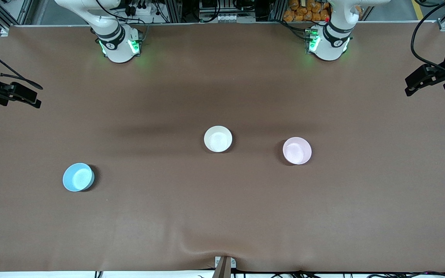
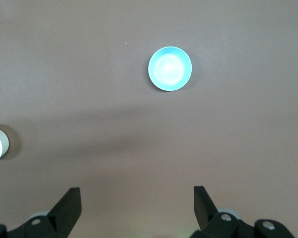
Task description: Stack pink and blue bowls on white bowl
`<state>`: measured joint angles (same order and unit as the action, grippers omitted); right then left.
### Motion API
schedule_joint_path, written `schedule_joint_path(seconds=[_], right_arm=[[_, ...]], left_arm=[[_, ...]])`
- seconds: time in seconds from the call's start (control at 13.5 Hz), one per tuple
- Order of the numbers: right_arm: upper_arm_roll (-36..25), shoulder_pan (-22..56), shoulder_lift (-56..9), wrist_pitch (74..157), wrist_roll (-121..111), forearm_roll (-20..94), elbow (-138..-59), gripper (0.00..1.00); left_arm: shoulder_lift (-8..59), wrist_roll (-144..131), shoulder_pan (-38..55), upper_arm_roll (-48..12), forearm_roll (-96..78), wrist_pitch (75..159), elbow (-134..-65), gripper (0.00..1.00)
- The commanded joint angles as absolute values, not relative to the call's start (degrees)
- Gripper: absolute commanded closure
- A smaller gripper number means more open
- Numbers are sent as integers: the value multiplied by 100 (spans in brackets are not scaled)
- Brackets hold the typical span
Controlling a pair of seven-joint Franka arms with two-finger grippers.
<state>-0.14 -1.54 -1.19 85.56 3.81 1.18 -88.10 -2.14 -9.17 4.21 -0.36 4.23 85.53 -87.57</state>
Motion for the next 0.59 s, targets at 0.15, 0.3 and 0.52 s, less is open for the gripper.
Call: schedule_joint_path(seconds=[0.15,0.3,0.52], right_arm=[[-18,-325,-167,8726,334,18,-8736,0],[-18,-474,-193,8929,334,35,-8736,0],[-18,-466,-193,8956,334,26,-8736,0]], left_arm=[[-264,-800,308,-26,290,8543,-8859,0],[-264,-739,299,-26,281,8561,-8894,0],[-229,-319,290,-26,281,8622,-8930,0]])
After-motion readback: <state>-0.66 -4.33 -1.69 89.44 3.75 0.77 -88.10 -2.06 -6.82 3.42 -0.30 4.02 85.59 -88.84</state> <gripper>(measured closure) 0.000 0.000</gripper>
